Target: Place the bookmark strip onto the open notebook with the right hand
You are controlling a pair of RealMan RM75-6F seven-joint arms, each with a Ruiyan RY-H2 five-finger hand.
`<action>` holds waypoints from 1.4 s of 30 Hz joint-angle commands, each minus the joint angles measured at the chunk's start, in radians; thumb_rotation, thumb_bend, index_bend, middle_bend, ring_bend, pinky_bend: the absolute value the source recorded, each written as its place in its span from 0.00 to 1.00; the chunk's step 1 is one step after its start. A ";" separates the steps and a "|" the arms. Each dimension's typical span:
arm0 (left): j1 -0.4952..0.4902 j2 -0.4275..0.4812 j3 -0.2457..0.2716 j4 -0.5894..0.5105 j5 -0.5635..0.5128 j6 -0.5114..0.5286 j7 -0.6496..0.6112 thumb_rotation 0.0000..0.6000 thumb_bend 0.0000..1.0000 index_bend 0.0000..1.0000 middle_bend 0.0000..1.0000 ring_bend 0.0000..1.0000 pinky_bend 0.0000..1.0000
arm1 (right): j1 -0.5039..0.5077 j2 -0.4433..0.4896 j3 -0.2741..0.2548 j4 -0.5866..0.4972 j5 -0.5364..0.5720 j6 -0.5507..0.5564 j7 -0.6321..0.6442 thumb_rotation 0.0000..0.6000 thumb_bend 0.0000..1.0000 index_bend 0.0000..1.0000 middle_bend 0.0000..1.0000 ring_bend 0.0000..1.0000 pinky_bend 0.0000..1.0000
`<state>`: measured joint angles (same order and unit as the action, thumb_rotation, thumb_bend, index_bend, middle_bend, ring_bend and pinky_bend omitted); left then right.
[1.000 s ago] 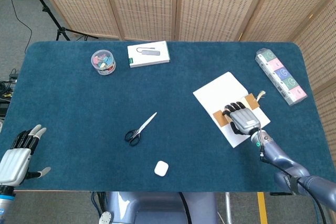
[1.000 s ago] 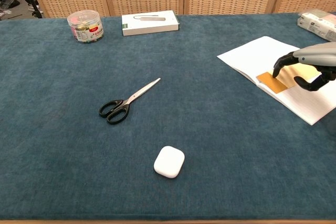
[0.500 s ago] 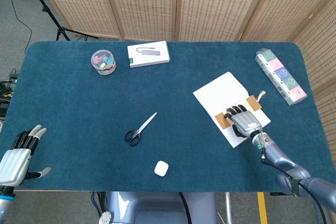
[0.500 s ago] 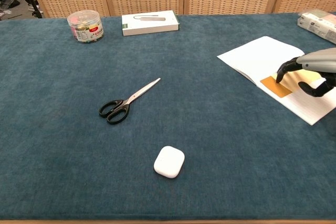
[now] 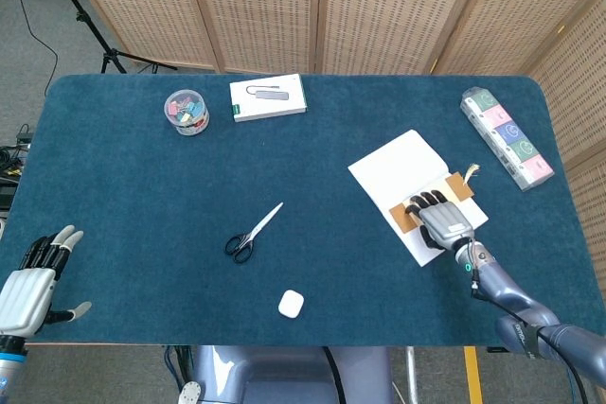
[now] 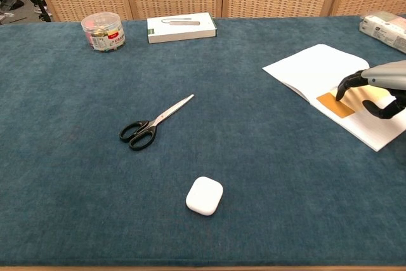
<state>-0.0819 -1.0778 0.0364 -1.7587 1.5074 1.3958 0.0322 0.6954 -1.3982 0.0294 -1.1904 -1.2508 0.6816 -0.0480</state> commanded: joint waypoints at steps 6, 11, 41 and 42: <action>0.000 0.000 0.001 -0.002 0.001 0.000 0.002 1.00 0.00 0.00 0.00 0.00 0.00 | -0.005 -0.003 0.003 0.002 0.006 -0.003 -0.006 1.00 0.75 0.22 0.12 0.02 0.04; 0.000 0.000 0.001 -0.002 0.000 0.000 0.002 1.00 0.00 0.00 0.00 0.00 0.00 | -0.010 -0.003 0.003 -0.002 0.011 0.000 -0.015 1.00 0.75 0.22 0.12 0.02 0.04; 0.001 0.005 0.003 -0.003 0.006 0.002 -0.009 1.00 0.00 0.00 0.00 0.00 0.00 | -0.017 0.002 0.002 -0.075 0.028 0.019 -0.098 1.00 0.75 0.22 0.12 0.02 0.04; 0.000 0.005 0.003 -0.003 0.007 0.002 -0.008 1.00 0.00 0.00 0.00 0.00 0.00 | -0.017 0.003 0.002 -0.076 0.030 0.019 -0.100 1.00 0.75 0.22 0.12 0.02 0.04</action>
<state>-0.0815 -1.0732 0.0393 -1.7612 1.5141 1.3976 0.0238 0.6782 -1.3958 0.0315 -1.2660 -1.2213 0.7001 -0.1479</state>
